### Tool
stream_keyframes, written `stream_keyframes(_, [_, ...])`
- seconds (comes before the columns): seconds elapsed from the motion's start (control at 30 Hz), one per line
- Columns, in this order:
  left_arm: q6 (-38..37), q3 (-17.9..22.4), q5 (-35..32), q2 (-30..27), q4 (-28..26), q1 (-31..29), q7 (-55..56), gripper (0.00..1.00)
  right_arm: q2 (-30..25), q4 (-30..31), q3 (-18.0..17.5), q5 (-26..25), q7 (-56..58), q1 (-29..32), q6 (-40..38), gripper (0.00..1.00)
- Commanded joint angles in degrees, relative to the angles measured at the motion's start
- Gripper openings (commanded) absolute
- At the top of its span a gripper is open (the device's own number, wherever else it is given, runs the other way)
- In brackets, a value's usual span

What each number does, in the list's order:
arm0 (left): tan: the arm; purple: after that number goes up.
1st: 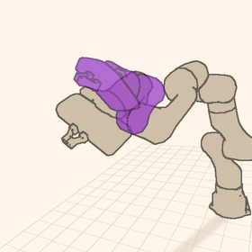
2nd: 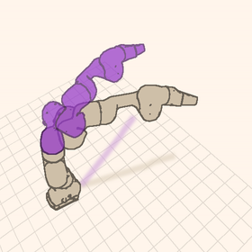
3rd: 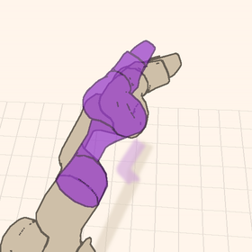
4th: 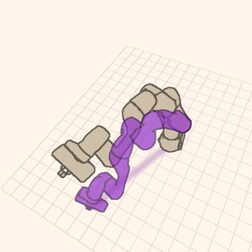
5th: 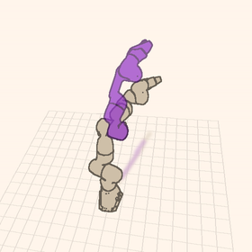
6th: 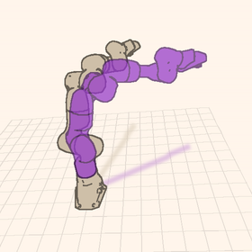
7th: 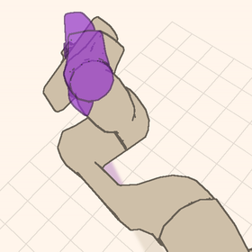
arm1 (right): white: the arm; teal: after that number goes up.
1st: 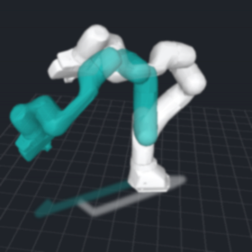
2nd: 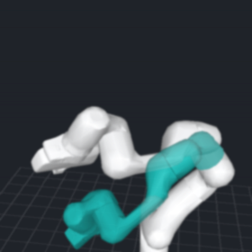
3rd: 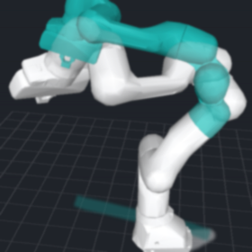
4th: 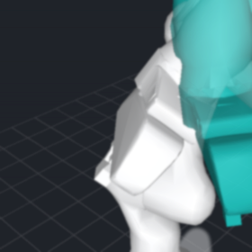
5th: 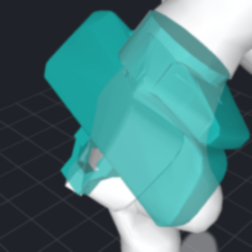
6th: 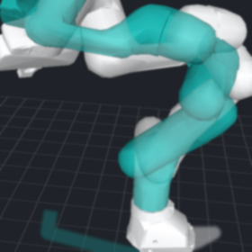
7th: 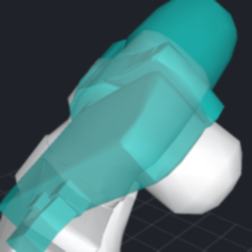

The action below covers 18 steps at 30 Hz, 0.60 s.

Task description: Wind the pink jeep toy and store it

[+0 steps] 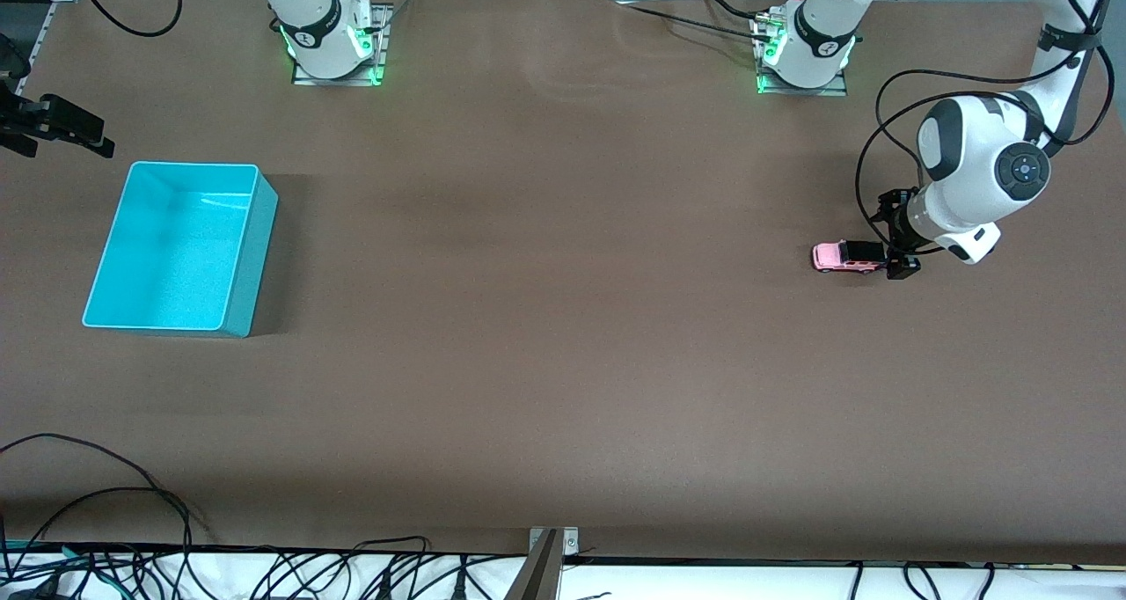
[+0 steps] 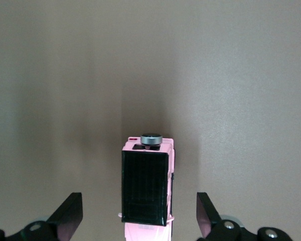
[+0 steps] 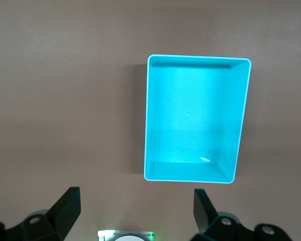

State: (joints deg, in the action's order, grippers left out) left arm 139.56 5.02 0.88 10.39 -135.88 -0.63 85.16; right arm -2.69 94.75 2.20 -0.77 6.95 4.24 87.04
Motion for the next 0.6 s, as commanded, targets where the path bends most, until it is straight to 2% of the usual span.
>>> stream_keyframes(0.0, [2.9,-0.1,-1.0,1.7,0.0,0.5,1.5,1.0,0.7,-1.8,-0.1,0.0,0.8,0.0,-1.4,1.0])
stream_keyframes(0.43, [8.0,-1.0,-0.6,4.5,-1.1,0.5,1.5,1.0,0.7,-1.8,-0.1,0.0,0.8,0.0,-1.4,1.0])
stream_keyframes(0.53, [8.0,-1.1,-0.5,4.5,-1.0,0.5,1.5,0.93,0.7,-1.8,-0.1,0.0,0.8,0.0,-1.4,1.0])
stream_keyframes(0.57, [8.7,-1.5,-0.5,5.0,-1.1,0.5,1.5,0.8,0.7,-1.8,-0.1,0.0,0.8,0.0,-1.4,1.0])
